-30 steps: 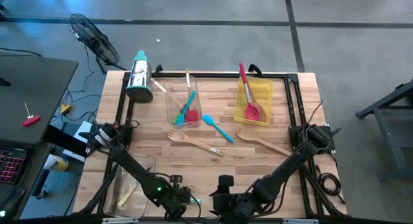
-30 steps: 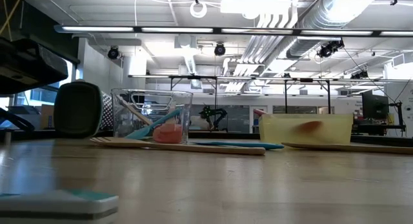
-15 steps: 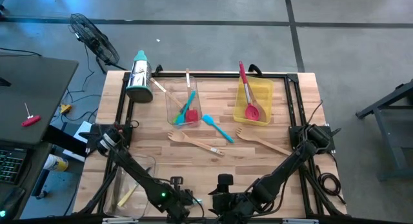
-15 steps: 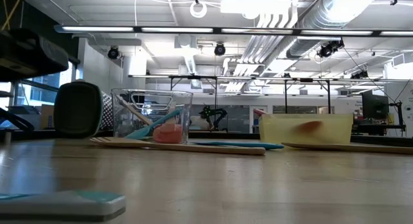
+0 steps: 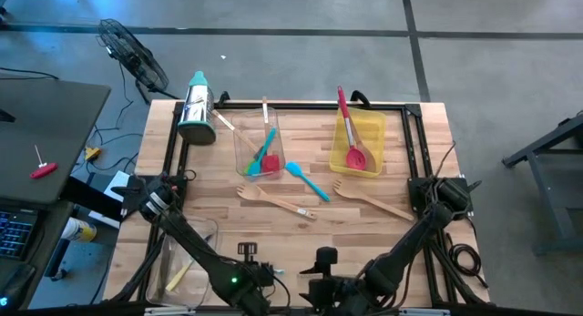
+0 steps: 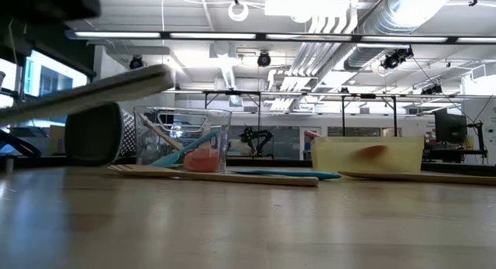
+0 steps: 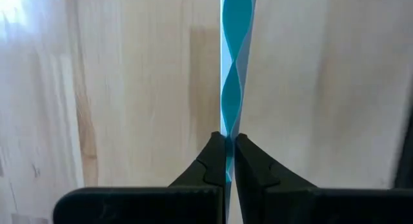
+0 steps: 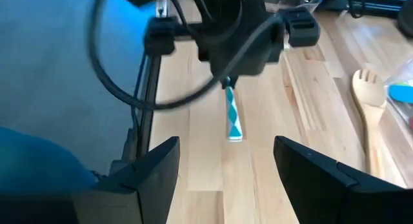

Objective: Pick & Place Kitchen Items
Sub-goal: Put the white blue table knife into the bottom transparent bin

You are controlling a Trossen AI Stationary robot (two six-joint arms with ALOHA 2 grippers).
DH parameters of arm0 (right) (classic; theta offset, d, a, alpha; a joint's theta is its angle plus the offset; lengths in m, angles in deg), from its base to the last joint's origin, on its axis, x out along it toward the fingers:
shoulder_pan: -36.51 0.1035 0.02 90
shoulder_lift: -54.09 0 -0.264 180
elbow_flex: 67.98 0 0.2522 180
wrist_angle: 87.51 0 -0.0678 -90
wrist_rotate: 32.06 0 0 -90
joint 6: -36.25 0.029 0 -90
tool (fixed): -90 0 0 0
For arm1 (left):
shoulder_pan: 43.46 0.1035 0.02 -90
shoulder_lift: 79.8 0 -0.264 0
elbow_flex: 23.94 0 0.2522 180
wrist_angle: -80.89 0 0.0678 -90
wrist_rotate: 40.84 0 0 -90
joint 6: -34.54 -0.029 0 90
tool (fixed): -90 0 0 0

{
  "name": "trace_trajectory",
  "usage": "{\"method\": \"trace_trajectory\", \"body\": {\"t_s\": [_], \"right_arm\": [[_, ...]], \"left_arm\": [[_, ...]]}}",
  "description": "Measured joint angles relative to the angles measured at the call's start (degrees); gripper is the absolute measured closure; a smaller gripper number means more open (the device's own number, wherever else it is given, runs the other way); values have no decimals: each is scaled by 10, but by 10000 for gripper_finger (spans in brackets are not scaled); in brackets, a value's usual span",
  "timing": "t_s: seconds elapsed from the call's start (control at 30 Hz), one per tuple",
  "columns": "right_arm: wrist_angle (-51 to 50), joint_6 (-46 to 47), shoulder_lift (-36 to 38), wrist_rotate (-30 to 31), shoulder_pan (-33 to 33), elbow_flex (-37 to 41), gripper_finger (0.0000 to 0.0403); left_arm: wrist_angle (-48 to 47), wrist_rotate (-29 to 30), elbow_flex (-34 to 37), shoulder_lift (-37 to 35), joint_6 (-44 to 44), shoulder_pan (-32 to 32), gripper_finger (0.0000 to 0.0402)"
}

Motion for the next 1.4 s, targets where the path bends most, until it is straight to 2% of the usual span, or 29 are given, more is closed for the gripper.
{"method": "trace_trajectory", "body": {"t_s": [0.3,0.5,0.73,0.83,1.17,1.4], "right_arm": [[-10,3,0,27,8,0,160],[-22,15,0,27,9,0,160],[-36,29,1,25,13,0,160],[-36,30,1,26,16,0,160],[-36,33,1,25,27,0,160],[-34,34,1,25,27,0,160]], "left_arm": [[-123,96,-154,-1,5,0,398],[-278,183,-284,-3,108,-14,398],[-275,210,-315,-33,189,-36,398],[-274,207,-315,-35,216,-44,398],[-274,86,-314,-35,341,-85,398],[-274,47,-314,-35,443,-125,398]]}}
